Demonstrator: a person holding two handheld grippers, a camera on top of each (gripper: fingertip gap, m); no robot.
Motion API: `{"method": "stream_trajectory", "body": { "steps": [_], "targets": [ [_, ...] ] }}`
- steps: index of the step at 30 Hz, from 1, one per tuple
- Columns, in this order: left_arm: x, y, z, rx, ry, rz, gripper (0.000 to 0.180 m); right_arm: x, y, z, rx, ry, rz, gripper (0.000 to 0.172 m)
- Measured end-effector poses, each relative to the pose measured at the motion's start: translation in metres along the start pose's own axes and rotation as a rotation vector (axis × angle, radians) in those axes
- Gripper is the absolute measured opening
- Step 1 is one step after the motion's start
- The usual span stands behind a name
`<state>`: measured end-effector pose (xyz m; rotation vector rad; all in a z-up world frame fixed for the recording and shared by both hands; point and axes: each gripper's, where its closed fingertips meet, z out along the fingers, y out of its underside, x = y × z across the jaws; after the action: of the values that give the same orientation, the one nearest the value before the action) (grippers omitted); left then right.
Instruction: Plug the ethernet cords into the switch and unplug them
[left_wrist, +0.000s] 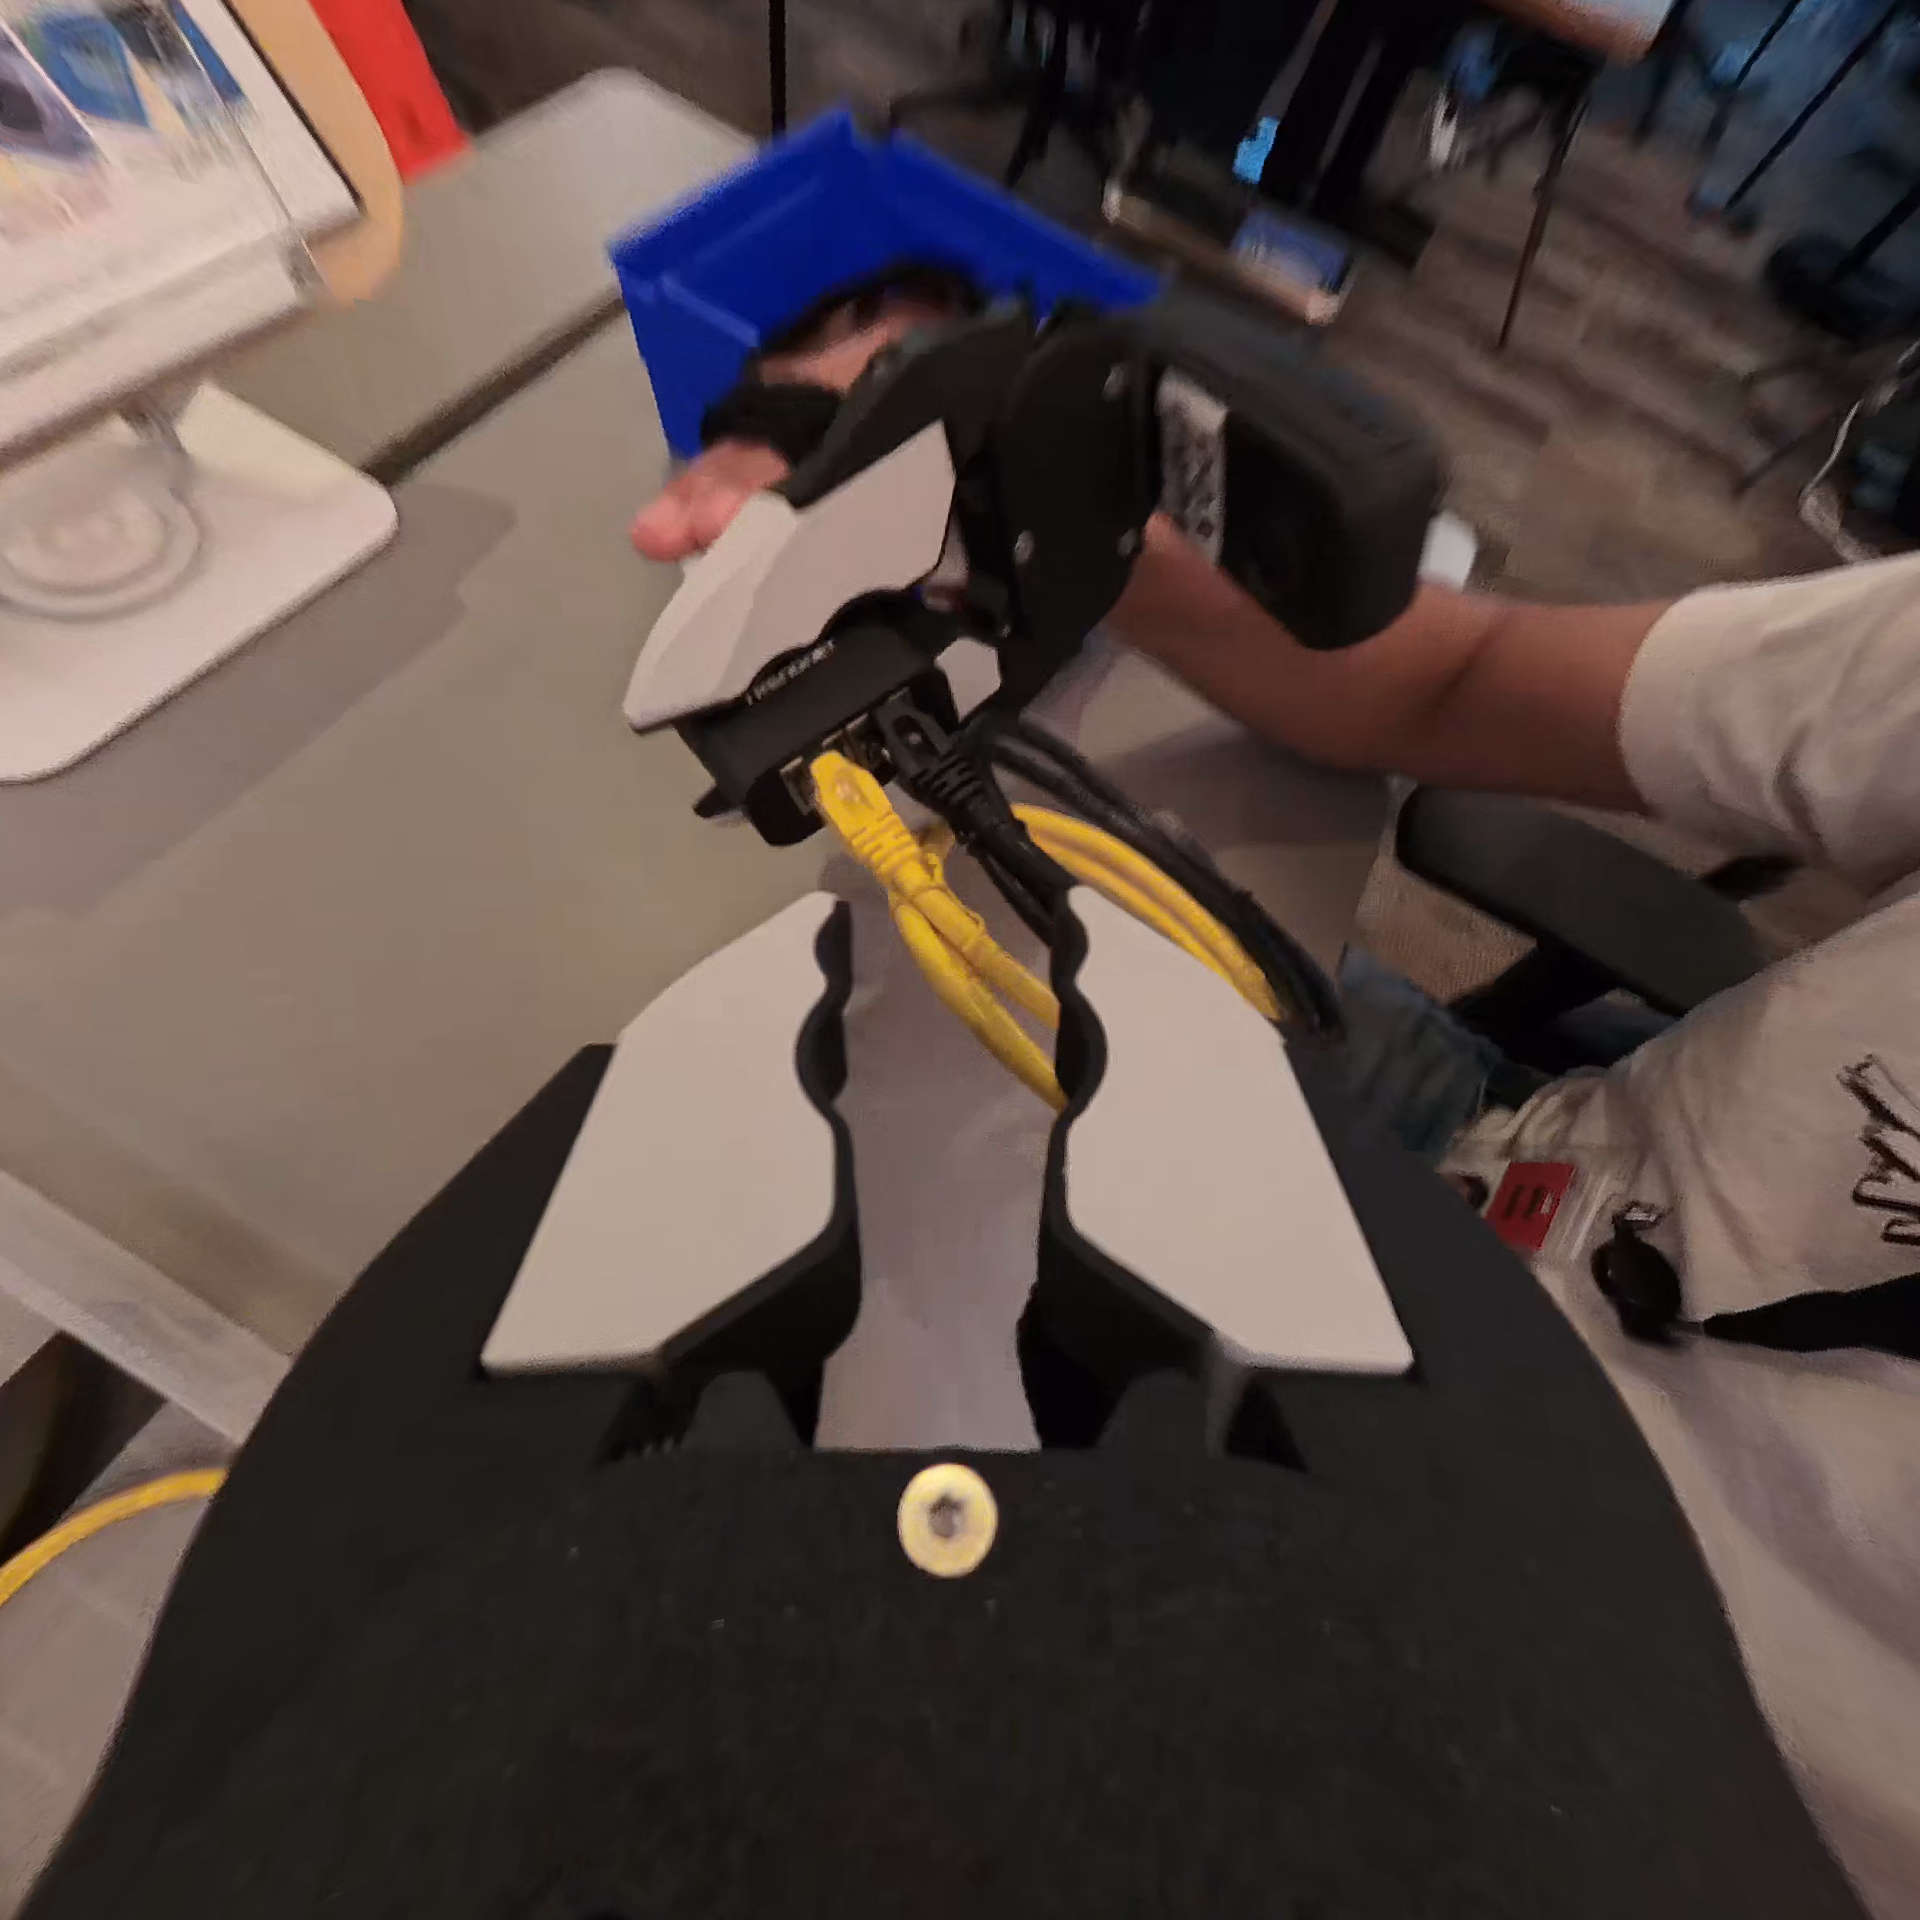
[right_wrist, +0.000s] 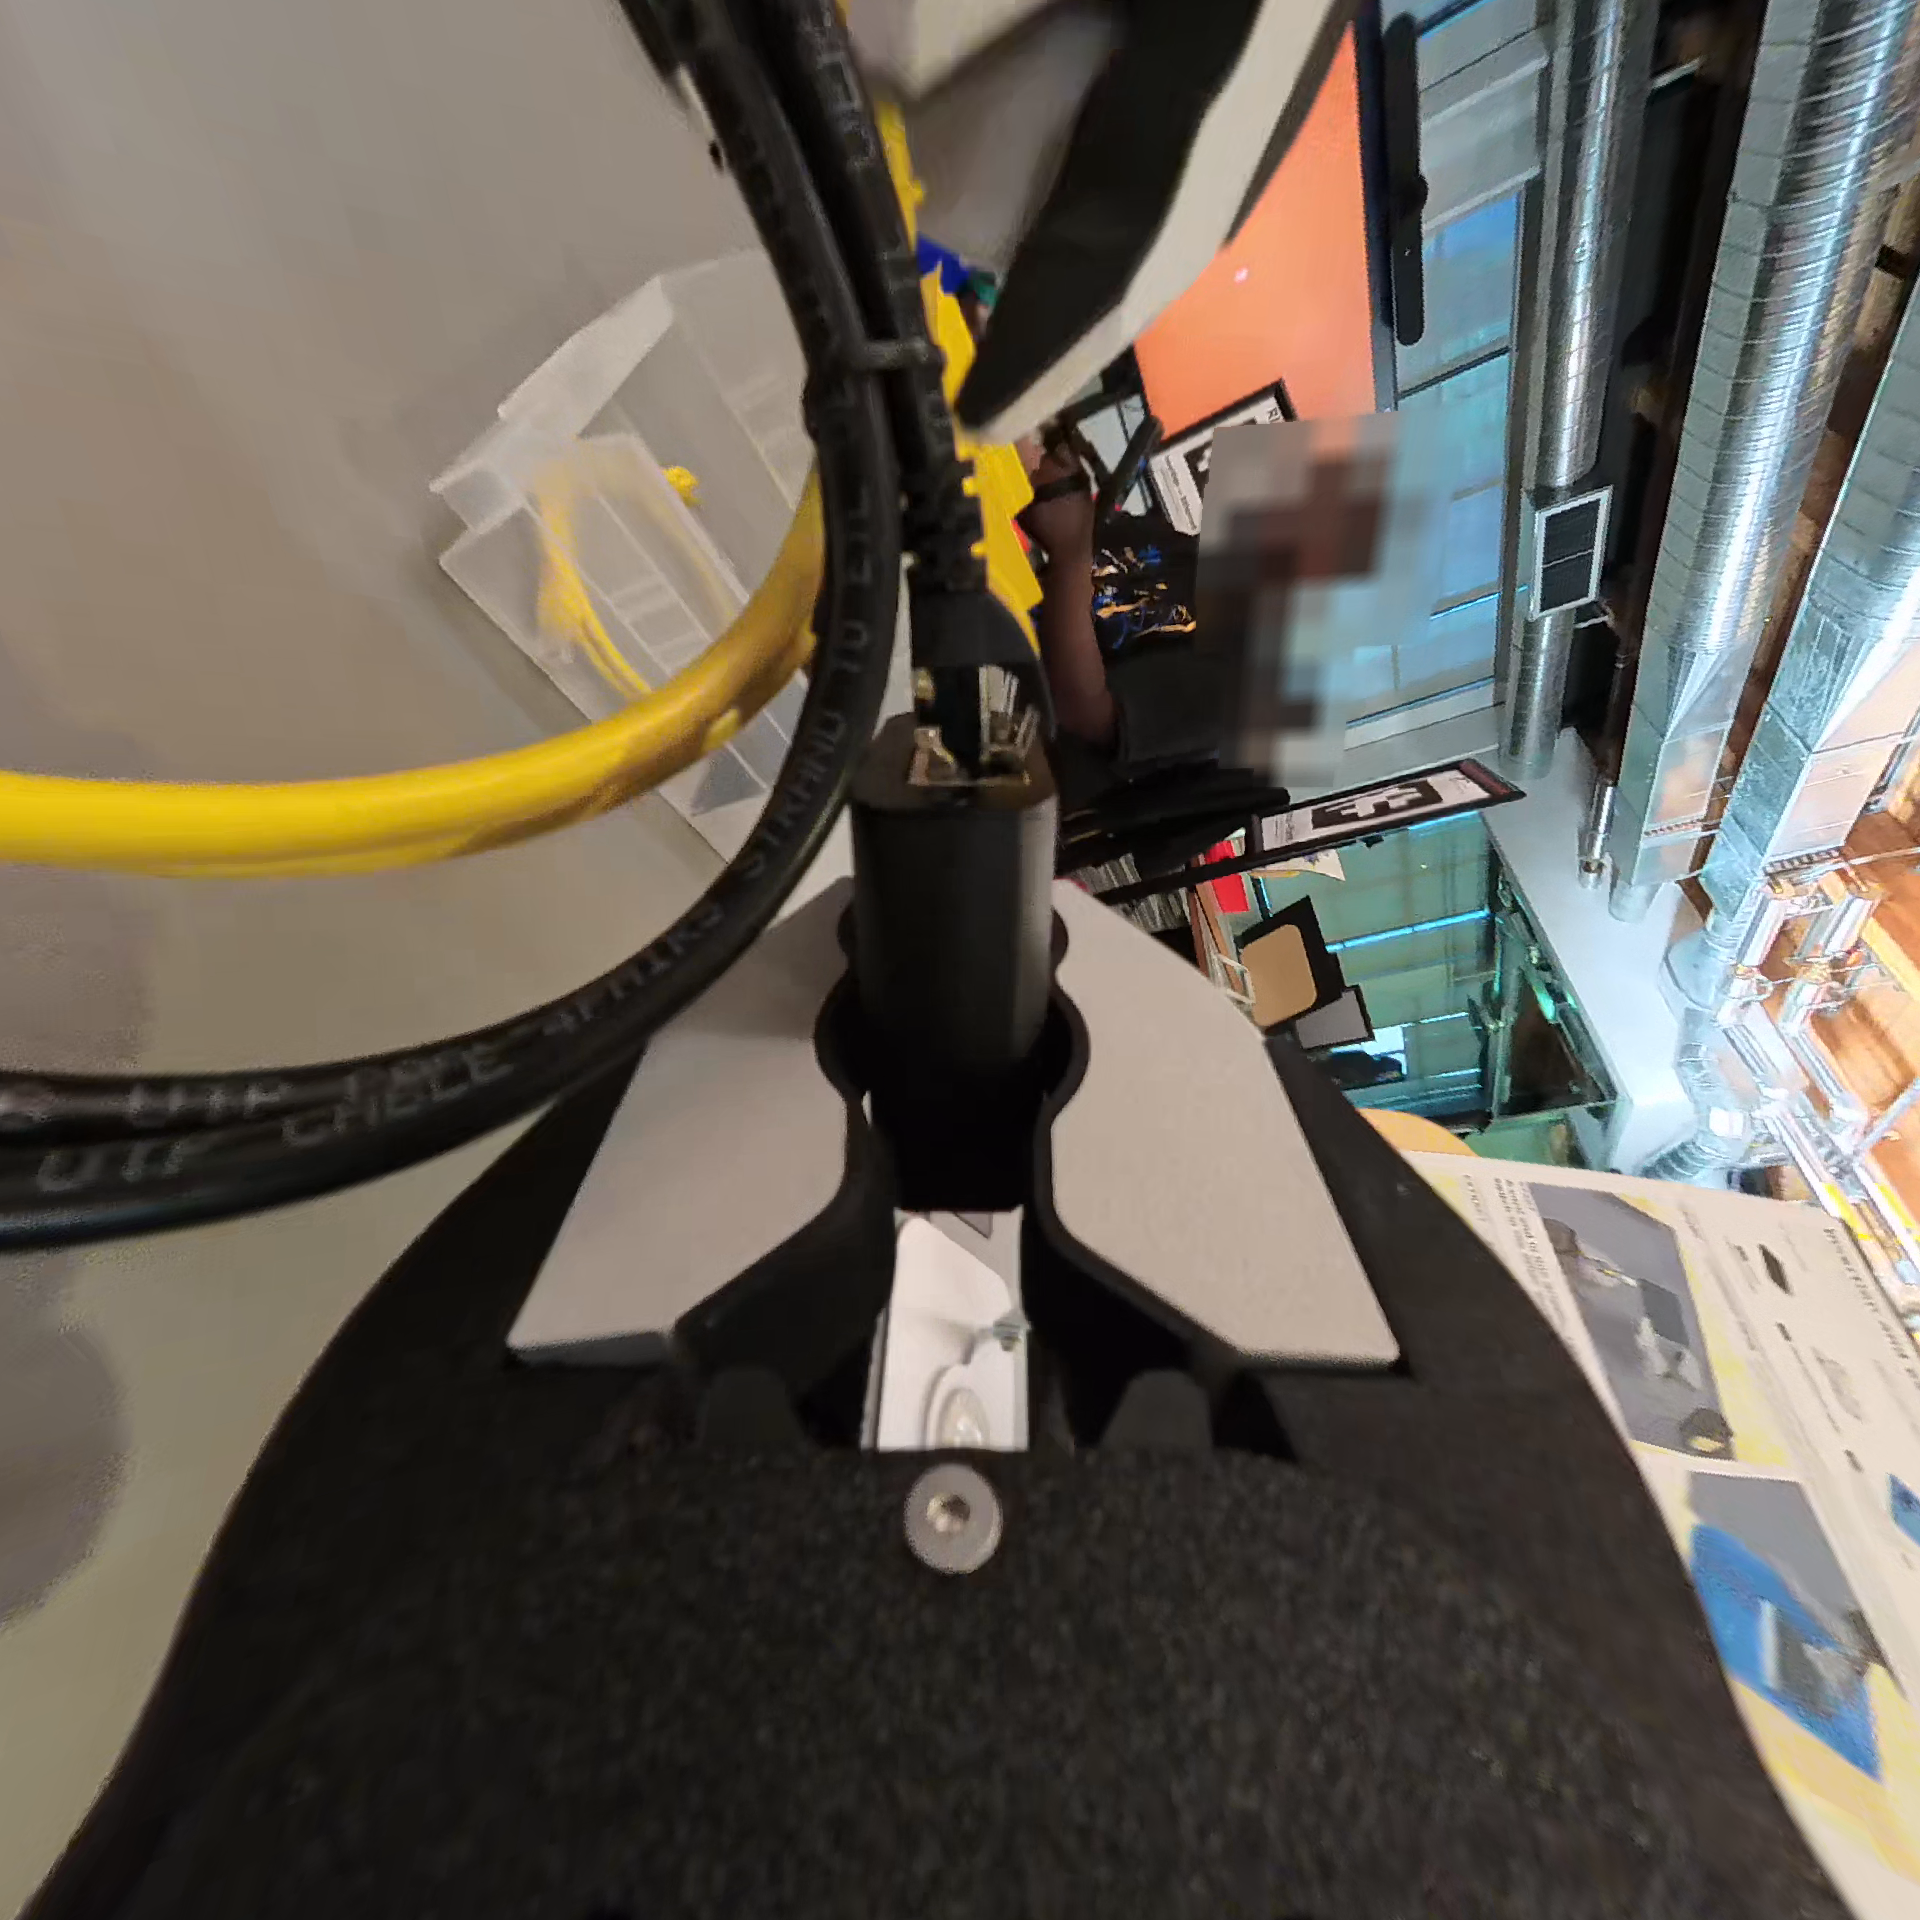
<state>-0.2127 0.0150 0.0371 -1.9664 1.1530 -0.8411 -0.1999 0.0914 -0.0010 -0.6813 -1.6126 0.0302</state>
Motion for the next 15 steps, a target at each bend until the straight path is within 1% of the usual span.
{"method": "stream_trajectory", "body": {
  "steps": [3,5,6,8,10,12,13,14,15],
  "targets": [
    [-0.002,-0.014,-0.029,0.190,-0.030,-0.002,0.040,0.000,-0.001,0.000,0.046,0.001,0.049,0.025],
    [-0.014,-0.011,-0.041,0.274,-0.096,-0.007,0.040,0.000,-0.004,-0.001,0.070,0.003,0.073,0.025],
    [-0.022,-0.004,-0.042,0.294,-0.148,-0.009,0.039,0.001,-0.005,-0.001,0.076,0.006,0.077,0.025],
    [-0.035,0.015,-0.032,0.320,-0.224,-0.011,0.038,0.003,-0.007,-0.001,0.078,0.012,0.075,0.025],
    [-0.032,0.036,-0.006,0.333,-0.221,0.010,0.039,0.005,-0.008,-0.002,0.075,0.022,0.064,0.025],
    [-0.034,0.059,0.016,0.320,-0.290,0.036,0.040,0.005,-0.009,-0.002,0.076,0.023,0.058,0.025],
    [-0.039,0.066,0.020,0.327,-0.350,0.046,0.039,0.005,-0.009,-0.002,0.076,0.025,0.058,0.025],
    [-0.045,0.071,0.018,0.340,-0.408,0.046,0.034,0.005,-0.009,-0.003,0.075,0.027,0.058,0.025],
    [-0.048,0.072,0.012,0.356,-0.437,0.030,0.032,0.005,-0.008,-0.003,0.072,0.026,0.058,0.025]
  ]
}}
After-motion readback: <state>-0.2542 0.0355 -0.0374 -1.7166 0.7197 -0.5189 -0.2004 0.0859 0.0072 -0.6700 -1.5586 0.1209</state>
